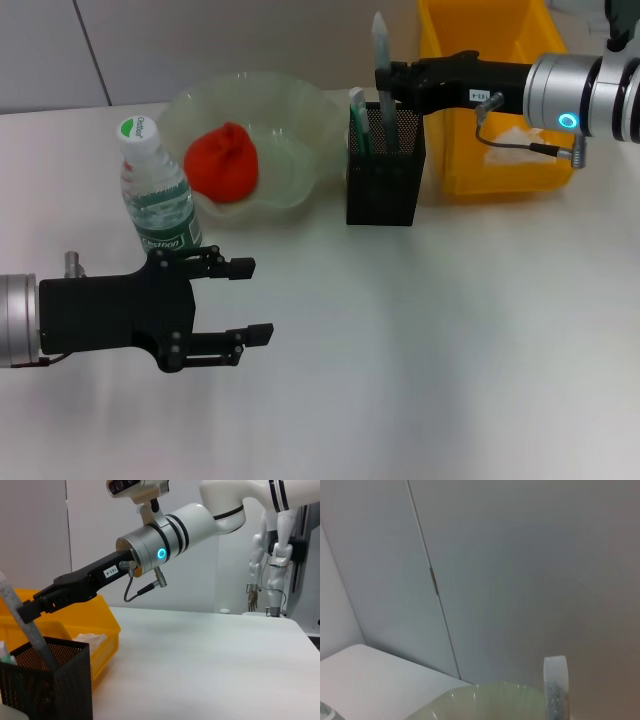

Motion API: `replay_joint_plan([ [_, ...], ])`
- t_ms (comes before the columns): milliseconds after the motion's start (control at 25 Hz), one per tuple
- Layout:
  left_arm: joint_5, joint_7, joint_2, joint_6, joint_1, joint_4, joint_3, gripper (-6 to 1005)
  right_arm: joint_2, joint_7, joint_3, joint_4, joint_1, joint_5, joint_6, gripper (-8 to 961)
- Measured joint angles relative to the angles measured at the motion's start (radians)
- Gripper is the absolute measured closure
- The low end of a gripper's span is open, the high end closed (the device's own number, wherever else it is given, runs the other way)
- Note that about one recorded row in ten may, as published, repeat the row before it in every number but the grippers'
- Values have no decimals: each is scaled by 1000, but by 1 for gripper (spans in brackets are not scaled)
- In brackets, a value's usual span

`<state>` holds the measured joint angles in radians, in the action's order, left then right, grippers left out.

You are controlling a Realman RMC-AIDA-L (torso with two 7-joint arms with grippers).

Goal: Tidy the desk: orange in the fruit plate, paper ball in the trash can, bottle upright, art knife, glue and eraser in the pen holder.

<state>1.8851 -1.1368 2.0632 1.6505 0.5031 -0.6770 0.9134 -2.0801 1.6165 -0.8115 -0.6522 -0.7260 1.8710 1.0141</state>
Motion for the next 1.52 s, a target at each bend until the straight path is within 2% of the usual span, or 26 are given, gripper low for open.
replay_joint_plan([
  [120, 0, -1, 0, 0, -1, -2, -1, 210, 0, -2, 0, 0, 3, 5, -1, 759],
  [560, -10, 5, 0, 4, -8, 2, -1, 207, 1, -2, -7, -6, 16, 3, -2, 511],
  [840, -12, 7, 0, 6, -14, 2, -1, 206, 1, -9, -3, -14, 22, -17, -2, 248],
  [920, -17, 7, 0, 6, -14, 6, -1, 206, 1, -36, 1, -17, 30, -78, 2, 185],
  [1000, -33, 7, 1, 6, -14, 18, -1, 205, 2, -97, 0, -17, 49, -209, 29, 122],
  [1040, -43, 7, 1, 6, -13, 26, -1, 205, 3, -122, -1, -17, 57, -267, 52, 122],
  [1080, -73, 7, -1, 8, -10, 45, -1, 205, 9, -158, 0, -21, 73, -369, 133, 123],
  [1120, -73, 7, -1, 8, -10, 45, -1, 204, 9, -158, 0, -21, 73, -369, 133, 123],
  [1200, -98, 0, -1, 14, -8, 51, -1, 204, 16, -166, 3, -30, 90, -421, 232, 124],
  [1280, -119, -13, -1, 27, -8, 53, -1, 204, 26, -166, 4, -38, 129, -475, 401, 125],
  [1320, -124, -20, 0, 32, -8, 53, -1, 203, 26, -166, 4, -38, 129, -475, 401, 125],
  [1520, -129, -67, 1, 48, 5, 54, 5, 202, 32, -184, 1, -55, 225, -473, 634, 125],
])
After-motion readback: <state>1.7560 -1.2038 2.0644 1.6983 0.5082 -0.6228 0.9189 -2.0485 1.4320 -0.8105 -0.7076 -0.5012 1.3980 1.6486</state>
